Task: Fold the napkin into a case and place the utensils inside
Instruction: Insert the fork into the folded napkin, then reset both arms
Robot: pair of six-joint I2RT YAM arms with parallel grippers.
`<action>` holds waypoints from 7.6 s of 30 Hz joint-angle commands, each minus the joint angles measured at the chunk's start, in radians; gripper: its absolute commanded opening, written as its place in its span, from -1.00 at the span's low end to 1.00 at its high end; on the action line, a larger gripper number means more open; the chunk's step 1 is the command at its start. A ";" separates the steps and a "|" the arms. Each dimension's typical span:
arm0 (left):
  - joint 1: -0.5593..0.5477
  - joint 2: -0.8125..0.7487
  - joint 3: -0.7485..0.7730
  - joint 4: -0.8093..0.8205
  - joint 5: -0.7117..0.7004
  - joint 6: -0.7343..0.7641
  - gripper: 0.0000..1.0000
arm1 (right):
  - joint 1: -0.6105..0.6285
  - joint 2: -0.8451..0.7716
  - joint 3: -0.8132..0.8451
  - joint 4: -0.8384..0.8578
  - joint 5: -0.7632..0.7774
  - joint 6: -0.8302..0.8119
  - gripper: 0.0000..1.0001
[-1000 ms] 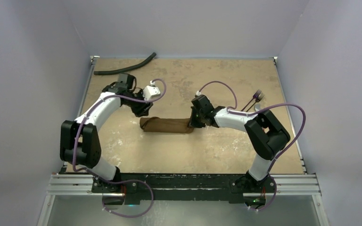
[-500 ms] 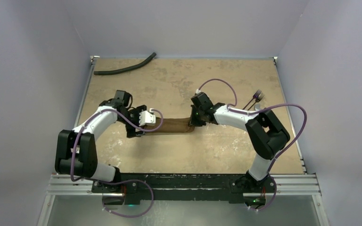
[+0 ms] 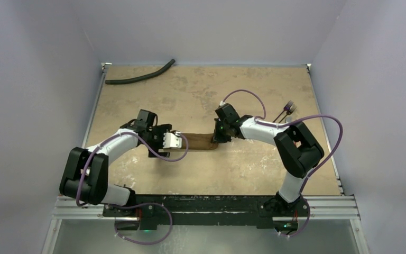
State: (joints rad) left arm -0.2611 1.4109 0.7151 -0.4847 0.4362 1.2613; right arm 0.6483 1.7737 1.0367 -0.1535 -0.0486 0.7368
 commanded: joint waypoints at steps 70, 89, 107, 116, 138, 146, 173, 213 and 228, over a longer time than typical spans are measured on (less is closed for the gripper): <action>-0.046 0.449 0.509 -0.952 0.493 0.051 -1.00 | -0.064 -0.487 -0.061 0.151 -0.735 -0.922 0.98; 0.047 0.467 0.516 -0.951 0.400 0.142 -1.00 | 0.054 -0.423 -0.191 0.288 -0.311 -1.373 0.97; 0.034 0.317 0.467 -0.870 0.261 0.195 -1.00 | 0.159 -0.128 -0.053 0.210 -0.468 -1.473 0.91; 0.023 0.237 0.426 -0.806 0.210 0.186 -1.00 | 0.191 0.018 0.043 0.082 -0.464 -1.505 0.91; 0.117 0.249 0.435 -0.899 0.285 0.268 -1.00 | 0.259 -0.159 -0.234 0.428 -0.429 -1.191 0.96; 0.115 0.241 0.415 -0.878 0.268 0.259 -1.00 | 0.303 -0.177 -0.298 0.548 -0.234 -1.144 0.81; 0.105 0.314 0.391 -0.952 0.300 0.153 -1.00 | 0.143 -0.026 -0.016 -0.137 -0.995 -0.997 -1.00; 0.036 0.549 0.782 -0.675 0.200 -0.203 0.88 | -0.087 0.253 0.332 -0.347 -0.828 -1.095 0.98; 0.008 0.511 0.504 -0.296 0.052 -0.322 0.95 | -0.134 -0.101 0.169 -0.051 -0.668 -0.780 0.87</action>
State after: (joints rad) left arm -0.2474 1.9244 1.3037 -0.9726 0.5701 0.9806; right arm 0.5102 1.8637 1.3029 -0.3843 -0.7151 -0.2100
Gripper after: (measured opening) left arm 0.965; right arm 0.977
